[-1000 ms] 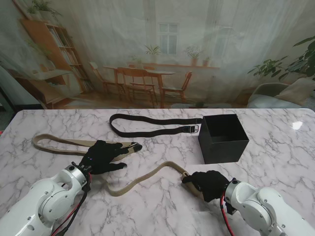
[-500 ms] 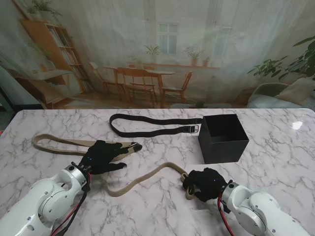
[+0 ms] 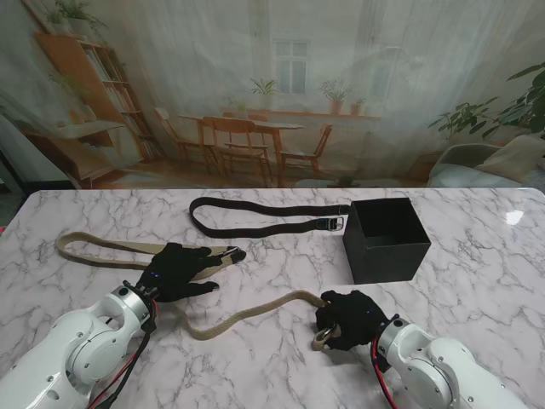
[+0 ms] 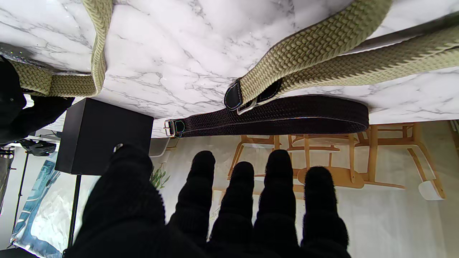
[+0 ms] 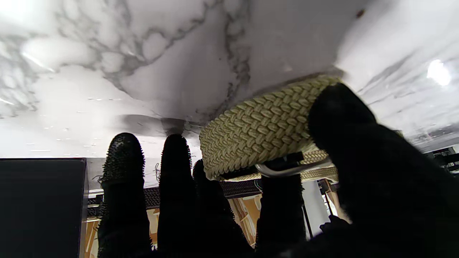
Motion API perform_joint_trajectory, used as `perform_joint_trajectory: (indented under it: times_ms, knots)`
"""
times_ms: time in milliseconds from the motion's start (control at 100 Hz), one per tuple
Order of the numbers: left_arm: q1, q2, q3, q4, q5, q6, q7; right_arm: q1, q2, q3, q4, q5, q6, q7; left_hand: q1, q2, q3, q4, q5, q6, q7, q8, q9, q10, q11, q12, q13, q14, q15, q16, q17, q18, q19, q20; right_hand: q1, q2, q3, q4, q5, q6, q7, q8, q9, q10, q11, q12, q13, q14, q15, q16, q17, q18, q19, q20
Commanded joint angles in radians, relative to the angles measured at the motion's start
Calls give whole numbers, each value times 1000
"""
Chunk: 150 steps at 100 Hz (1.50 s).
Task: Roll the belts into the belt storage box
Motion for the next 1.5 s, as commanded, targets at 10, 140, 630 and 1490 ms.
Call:
perform_joint_trajectory:
  times_ms: [10, 140, 630, 1490]
  knots:
    - [0, 0, 3, 4, 1, -3, -14, -2, -6, -13, 30, -5, 15, -2, 8, 44, -30, -9, 0, 10, -4, 9, -37, 9, -17, 2, -30, 6, -22, -3, -20, 32, -33, 14, 27, 43, 32, 21, 73, -25, 230, 26, 10, -25, 8, 1, 139, -29, 58, 37, 51, 26, 55, -7]
    - [0, 0, 3, 4, 1, -3, -14, 1, -8, -22, 39, -12, 30, -29, 9, 43, -29, -9, 1, 9, -4, 9, -37, 8, -17, 2, -30, 7, -22, -3, -20, 32, -34, 14, 19, 58, 11, 23, 23, -11, 218, 3, 146, -68, 60, 23, 207, -95, 141, 125, 68, -17, 136, 32]
    - [-4, 0, 8, 7, -2, -2, -17, 14, -21, -68, 74, -19, 104, -134, 4, 44, -29, -9, 0, 9, -4, 10, -37, 9, -17, 2, -31, 6, -23, -4, -20, 33, -34, 15, -24, 103, -71, 41, -58, -79, 70, 149, 127, -197, 424, 469, 89, -47, 104, 110, -5, 18, 71, 32]
    - [-8, 0, 12, 11, -4, -4, -17, 84, -36, -153, 180, 28, 79, -254, 7, 42, -29, -9, 0, 9, -4, 10, -35, 8, -16, 3, -29, 7, -21, -3, -19, 34, -33, 16, 197, 206, -33, 56, -578, -251, -363, -172, 593, -303, 621, 437, 509, -121, 299, 244, 175, -46, 193, 18]
